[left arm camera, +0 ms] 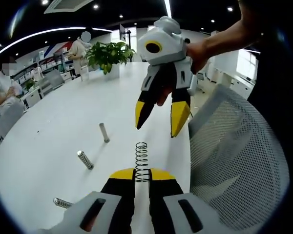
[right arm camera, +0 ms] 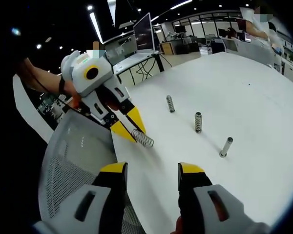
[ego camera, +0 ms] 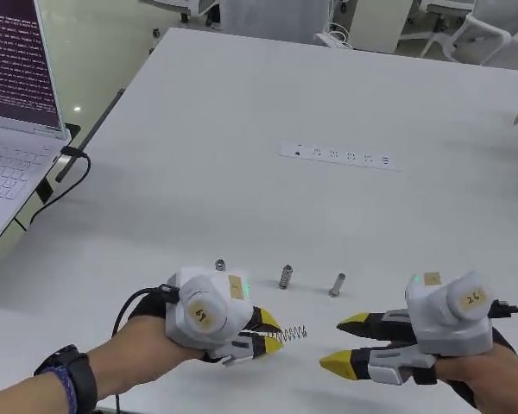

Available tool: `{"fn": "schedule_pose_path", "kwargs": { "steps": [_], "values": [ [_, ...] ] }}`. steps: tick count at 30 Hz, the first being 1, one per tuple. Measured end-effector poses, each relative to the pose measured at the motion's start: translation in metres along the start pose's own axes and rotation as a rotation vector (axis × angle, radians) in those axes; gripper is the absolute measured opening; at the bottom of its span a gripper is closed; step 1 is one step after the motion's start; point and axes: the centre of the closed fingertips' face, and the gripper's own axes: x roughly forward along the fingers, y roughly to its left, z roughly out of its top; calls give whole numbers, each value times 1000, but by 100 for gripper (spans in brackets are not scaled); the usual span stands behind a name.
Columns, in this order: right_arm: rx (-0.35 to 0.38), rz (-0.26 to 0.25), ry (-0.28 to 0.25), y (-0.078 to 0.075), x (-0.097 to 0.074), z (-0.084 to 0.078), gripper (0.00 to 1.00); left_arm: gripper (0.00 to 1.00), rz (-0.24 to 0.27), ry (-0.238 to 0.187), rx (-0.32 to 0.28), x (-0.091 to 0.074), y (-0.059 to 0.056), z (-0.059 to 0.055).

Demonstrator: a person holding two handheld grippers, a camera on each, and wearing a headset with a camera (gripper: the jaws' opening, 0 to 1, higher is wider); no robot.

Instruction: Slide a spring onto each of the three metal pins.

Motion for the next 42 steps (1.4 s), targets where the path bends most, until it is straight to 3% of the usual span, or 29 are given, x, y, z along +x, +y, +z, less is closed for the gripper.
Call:
{"fn": "schedule_pose_path", "kwargs": {
  "steps": [7,12,22,27,35,42],
  "values": [
    [-20,50,-3,9,4,5,34,2,-16,-21,22,-1,-6,12],
    [-13,80,-2,13,9,7,32,2,-26,-27,30,1,-10,16],
    [-25,137,-15,21,13,14,18,2,-47,-31,60,0,-15,19],
    [-29,144,-25,22,12,18,11,2,-55,-29,65,-1,-16,18],
    [-20,170,-46,28,10,24,9,2,-57,-28,68,-1,-18,17],
    [-22,159,-40,28,8,26,8,2,-50,-37,53,1,-18,19]
  ]
}}
